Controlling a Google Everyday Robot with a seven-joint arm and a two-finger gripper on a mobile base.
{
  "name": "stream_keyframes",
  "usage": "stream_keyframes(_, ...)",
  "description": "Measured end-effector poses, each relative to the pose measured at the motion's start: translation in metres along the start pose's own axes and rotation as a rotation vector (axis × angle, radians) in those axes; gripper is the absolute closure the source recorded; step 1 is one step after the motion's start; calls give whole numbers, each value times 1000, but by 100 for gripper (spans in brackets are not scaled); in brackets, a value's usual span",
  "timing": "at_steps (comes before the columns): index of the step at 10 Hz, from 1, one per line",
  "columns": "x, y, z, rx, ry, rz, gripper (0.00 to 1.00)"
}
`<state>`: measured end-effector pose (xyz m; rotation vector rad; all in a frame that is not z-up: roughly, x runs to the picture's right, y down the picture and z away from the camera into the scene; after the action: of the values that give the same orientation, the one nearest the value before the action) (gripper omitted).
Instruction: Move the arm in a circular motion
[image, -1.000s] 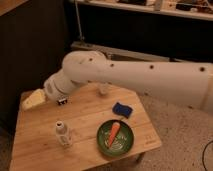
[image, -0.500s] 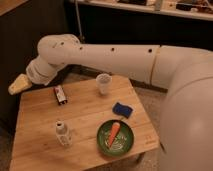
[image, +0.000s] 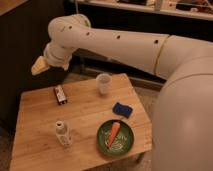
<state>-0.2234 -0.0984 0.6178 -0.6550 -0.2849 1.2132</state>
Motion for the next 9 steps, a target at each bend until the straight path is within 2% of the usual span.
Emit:
stream_keyframes(1,9,-20,-13,38,3,36,20)
stream_keyframes(2,23,-47,-32,91,9,87,20)
stream_keyframes(7,86,-127,-104,278,31,274,20)
stream_keyframes(8,104,-146,-121,328,46,319,20)
stream_keyframes(9,121,-157,-133,359,57,353,20)
